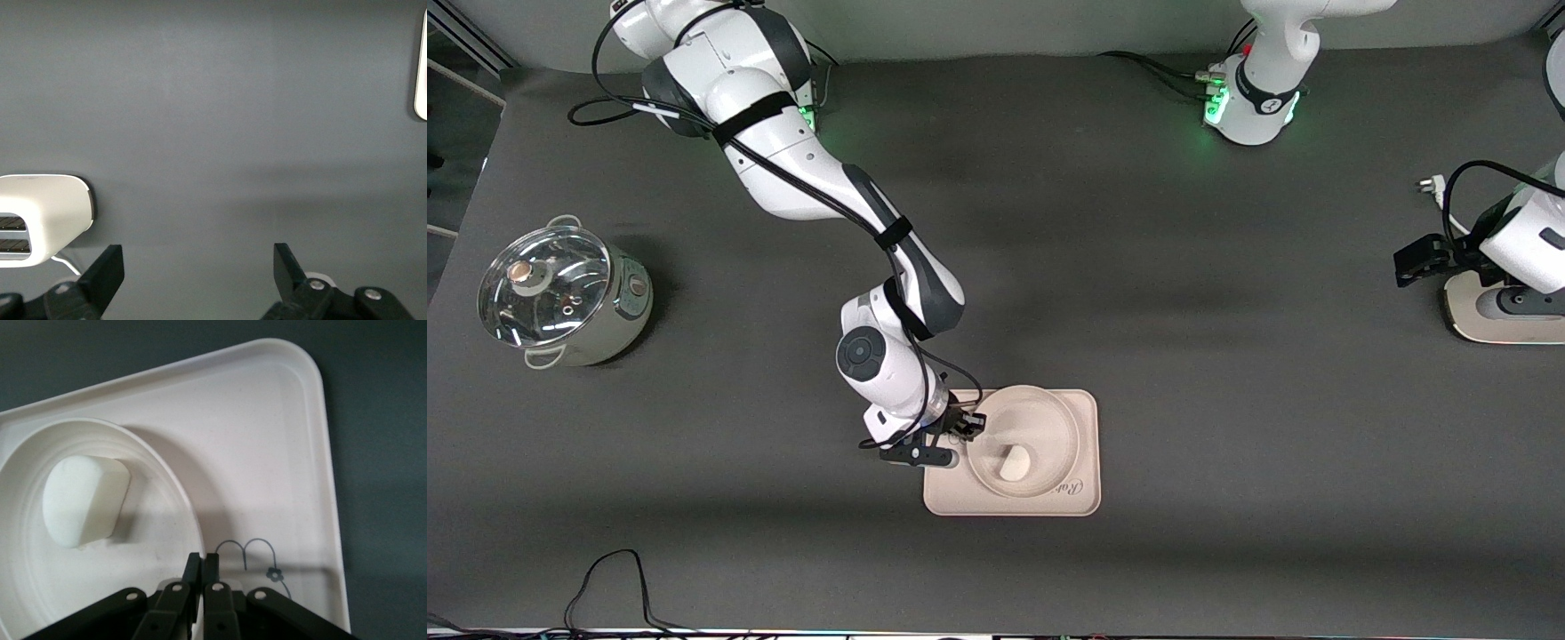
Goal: Place bun in plate and plate on tray
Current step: 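Release the plate rim and draw the right gripper back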
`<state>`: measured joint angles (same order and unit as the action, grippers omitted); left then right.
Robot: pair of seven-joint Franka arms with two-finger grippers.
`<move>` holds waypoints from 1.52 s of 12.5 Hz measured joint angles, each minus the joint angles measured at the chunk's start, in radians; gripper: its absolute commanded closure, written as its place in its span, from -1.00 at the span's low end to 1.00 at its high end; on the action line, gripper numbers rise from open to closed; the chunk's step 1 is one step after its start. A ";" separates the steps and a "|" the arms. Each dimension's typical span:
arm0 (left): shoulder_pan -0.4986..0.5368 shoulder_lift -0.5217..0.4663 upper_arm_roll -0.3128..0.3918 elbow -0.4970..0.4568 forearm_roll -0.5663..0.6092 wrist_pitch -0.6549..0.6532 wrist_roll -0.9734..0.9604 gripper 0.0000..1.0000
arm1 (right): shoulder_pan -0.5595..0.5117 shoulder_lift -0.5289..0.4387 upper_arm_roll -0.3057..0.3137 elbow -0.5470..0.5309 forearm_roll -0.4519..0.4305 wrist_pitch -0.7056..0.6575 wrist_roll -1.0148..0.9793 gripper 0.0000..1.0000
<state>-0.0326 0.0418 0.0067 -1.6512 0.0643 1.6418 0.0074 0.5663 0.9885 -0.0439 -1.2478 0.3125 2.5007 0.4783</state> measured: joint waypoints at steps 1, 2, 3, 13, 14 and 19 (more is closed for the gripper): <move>-0.001 0.000 -0.001 0.000 0.000 0.000 0.000 -1.00 | 0.000 0.000 0.000 0.004 0.002 0.000 0.000 -1.00; -0.001 0.000 -0.001 0.000 0.000 0.000 0.000 -1.00 | 0.000 0.000 0.000 0.008 0.009 0.000 0.000 -1.00; -0.001 0.000 -0.001 0.000 0.000 0.000 0.000 -1.00 | 0.000 0.000 0.000 0.013 0.018 0.000 0.000 -1.00; -0.001 0.000 0.001 0.001 0.000 0.000 0.000 -1.00 | -0.049 -0.374 -0.039 -0.002 0.028 -0.472 0.000 -1.00; -0.001 0.000 0.001 0.001 0.000 0.000 0.000 -1.00 | -0.066 -0.449 -0.041 -0.056 0.027 -0.518 -0.002 -1.00; -0.001 0.000 0.002 0.001 -0.015 0.000 0.000 -1.00 | -0.230 -0.841 -0.036 -0.315 -0.112 -0.794 -0.154 -1.00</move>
<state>-0.0333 0.0418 0.0084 -1.6500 0.0494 1.6419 0.0071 0.3361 0.1479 -0.0795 -1.5623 0.2009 1.7070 0.3242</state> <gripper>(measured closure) 0.000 0.000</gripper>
